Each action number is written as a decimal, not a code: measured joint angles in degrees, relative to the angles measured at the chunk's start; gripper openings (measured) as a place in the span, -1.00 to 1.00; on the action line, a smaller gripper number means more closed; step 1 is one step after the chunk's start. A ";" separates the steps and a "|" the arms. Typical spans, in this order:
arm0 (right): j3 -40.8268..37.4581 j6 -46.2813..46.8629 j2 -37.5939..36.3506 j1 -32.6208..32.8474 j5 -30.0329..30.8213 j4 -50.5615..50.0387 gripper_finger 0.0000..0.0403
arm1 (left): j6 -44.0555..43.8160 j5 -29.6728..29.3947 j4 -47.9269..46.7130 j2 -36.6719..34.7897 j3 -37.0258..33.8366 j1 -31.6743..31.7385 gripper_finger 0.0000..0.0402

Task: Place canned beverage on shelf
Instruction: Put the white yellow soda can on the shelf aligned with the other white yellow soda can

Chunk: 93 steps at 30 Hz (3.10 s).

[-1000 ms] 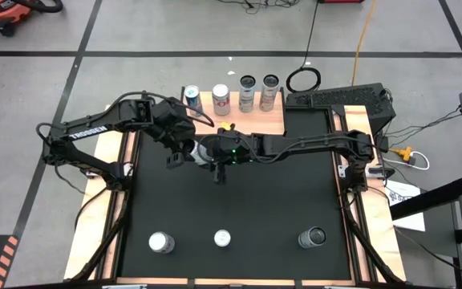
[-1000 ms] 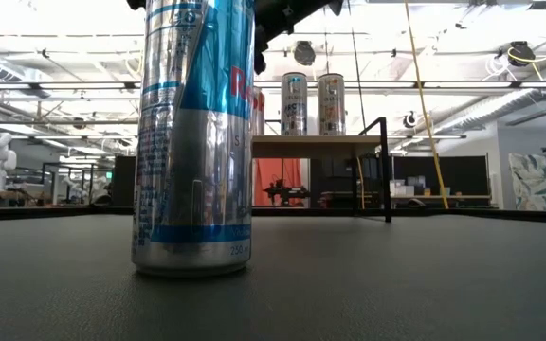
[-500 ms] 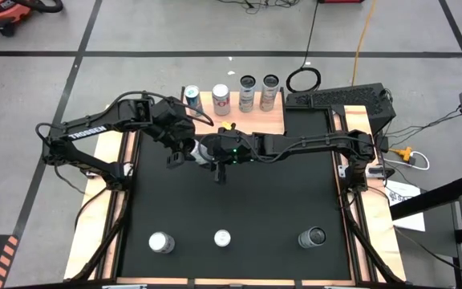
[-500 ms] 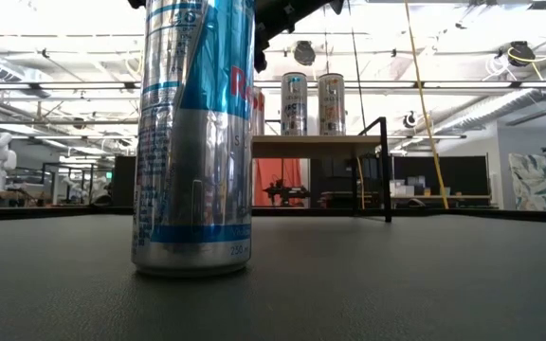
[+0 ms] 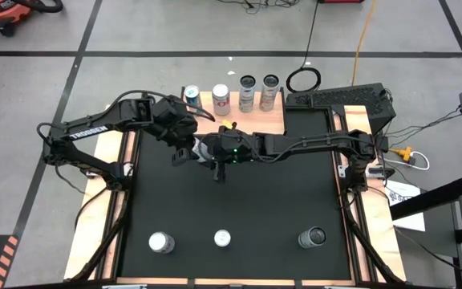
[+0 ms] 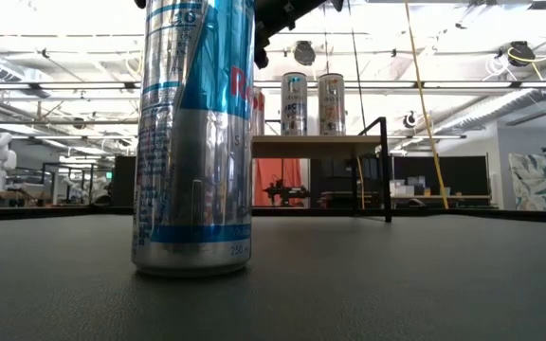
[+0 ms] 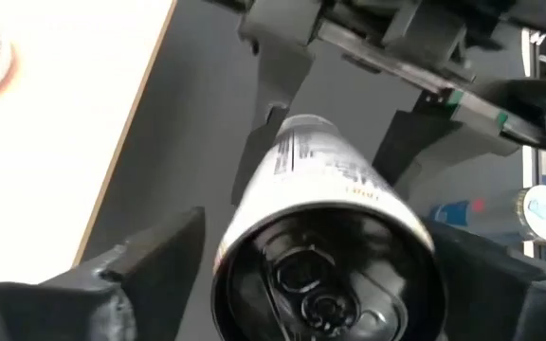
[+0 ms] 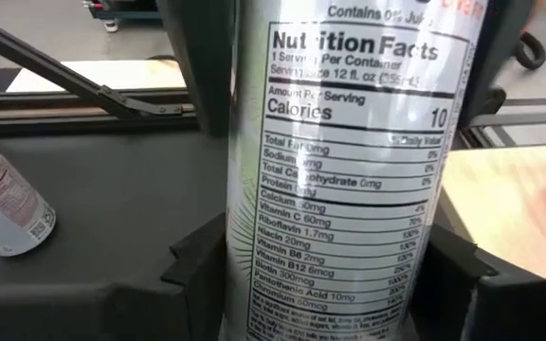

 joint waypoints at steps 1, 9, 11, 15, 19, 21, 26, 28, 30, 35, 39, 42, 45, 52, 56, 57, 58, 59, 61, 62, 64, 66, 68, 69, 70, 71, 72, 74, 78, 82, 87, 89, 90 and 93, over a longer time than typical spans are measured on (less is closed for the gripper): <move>0.00 0.17 0.00 0.00 0.02 -0.29 0.09 | 0.02 0.00 0.24 0.00 0.00 -0.02 0.85; 0.02 1.26 -0.79 0.00 0.20 -2.92 0.09 | 0.00 0.07 0.56 -0.02 0.00 -0.04 0.96; 0.00 1.22 -0.98 0.00 0.20 -4.15 0.09 | 0.00 0.09 0.54 -0.02 0.00 -0.04 0.96; -0.02 1.09 -2.95 0.00 0.08 -8.86 0.09 | 2.88 0.06 1.57 -0.04 0.00 -0.07 0.96; 0.00 1.65 -5.77 0.00 0.28 -13.21 0.09 | 4.52 -1.95 4.04 -0.07 0.00 -0.09 0.96; 0.00 1.37 -7.30 -0.04 0.38 -13.69 0.09 | 4.52 -2.38 5.63 -0.07 0.00 -0.11 0.96; 0.02 0.52 -11.53 -0.28 5.45 -17.37 0.10 | 4.50 -2.80 6.20 -0.09 0.00 -0.13 0.96; 0.00 0.58 -12.90 -0.74 7.54 -19.96 0.10 | 4.48 -2.80 5.94 -0.09 0.00 -0.13 0.96; 0.00 0.69 -14.07 -1.34 7.78 -20.51 0.10 | 4.48 -2.75 5.72 -0.09 0.00 -0.18 0.96; 0.00 -0.18 -17.32 -3.40 10.87 -21.34 0.10 | 4.46 -2.74 5.71 -0.09 0.00 -0.37 0.96; -0.02 0.64 -19.81 -5.56 14.60 -23.48 0.10 | 4.46 -2.71 5.01 -0.09 0.00 -0.50 0.96; -0.04 0.66 -21.89 -6.45 15.96 -23.06 0.10 | 4.46 -2.71 4.08 -0.09 0.00 -0.50 0.96; 0.00 0.15 -23.60 -6.90 16.62 -23.07 0.10 | 4.46 -2.71 3.09 -0.09 -0.01 -0.50 0.96; -0.02 -0.29 -27.41 -8.53 19.98 -24.52 0.10 | 4.45 -2.67 2.20 -0.11 0.00 -0.50 0.96; -0.02 -0.83 -29.18 -10.16 19.61 -25.45 0.10 | 4.46 -2.67 2.25 -0.11 0.00 -0.50 0.96; -0.02 -0.82 -29.61 -10.71 19.54 -26.24 0.10 | 4.46 -2.67 2.23 -0.11 -0.02 -0.50 0.96; -0.02 -0.72 -29.97 -11.24 19.57 -27.26 0.10 | 4.46 -2.67 2.23 -0.11 0.00 -0.50 0.96; -0.02 -0.41 -30.37 -11.70 19.69 -27.89 0.10 | 4.46 -2.67 2.25 -0.11 0.00 -0.50 0.96; -0.02 -0.18 -31.05 -12.73 19.92 -28.48 0.10 | 4.46 -2.67 2.25 -0.11 0.00 -0.50 0.96; -0.02 -0.14 -31.25 -13.09 19.91 -28.99 0.10 | 4.47 -2.69 2.26 -0.11 -0.01 -0.50 0.96; -0.02 -0.13 -31.42 -13.72 19.65 -29.83 0.10 | 4.46 -2.69 2.31 -0.11 0.00 -0.50 0.96; -0.02 -0.05 -31.41 -14.21 19.17 -29.98 0.10 | 4.48 -2.69 2.33 -0.11 0.00 -0.50 0.96; -0.04 0.92 -31.43 -14.58 16.41 -29.19 0.10 | 4.48 -2.69 2.45 -0.11 0.00 -0.50 0.96; -0.04 1.05 -31.43 -14.69 13.83 -28.12 0.10 | 4.48 -2.69 2.47 -0.11 0.00 -0.50 0.96; -0.04 0.90 -31.43 -14.68 11.66 -26.68 0.10 | 4.48 -2.70 2.51 -0.11 0.00 -0.50 0.96; -0.04 0.53 -31.40 -14.58 10.09 -25.29 0.10 | 4.48 -2.71 2.57 -0.11 0.00 -0.50 0.96; -0.04 0.25 -31.34 -14.18 9.02 -24.06 0.10 | 4.48 -2.71 2.71 -0.11 0.00 -0.50 0.96; -0.04 -0.12 -31.19 -13.55 8.52 -22.01 0.10 | 4.50 -2.71 2.89 -0.11 0.00 -0.50 0.96; -0.04 -1.49 -31.15 -12.47 8.70 -18.42 0.10 | 4.50 -2.73 2.86 -0.11 0.00 -0.50 0.96; -0.04 -4.62 -31.12 -11.11 7.59 -10.64 0.10 | 4.50 -2.73 2.84 -0.11 0.00 -0.50 0.96; -0.04 -7.69 -31.18 -10.64 2.37 -3.19 0.10 | 4.52 -2.74 2.77 -0.11 -0.02 -0.50 0.96; -0.04 -8.08 -31.62 -10.65 2.94 -3.54 0.10 | 4.52 -2.75 2.73 -0.11 -0.01 -0.50 0.96; -0.04 -8.11 -31.80 -10.71 3.07 -4.14 0.10 | 4.52 -2.75 2.68 -0.11 0.00 -0.50 0.96; -0.04 -8.16 -32.87 -11.15 5.21 -8.27 0.10 | 4.57 -2.75 2.68 -0.11 0.00 -0.50 0.96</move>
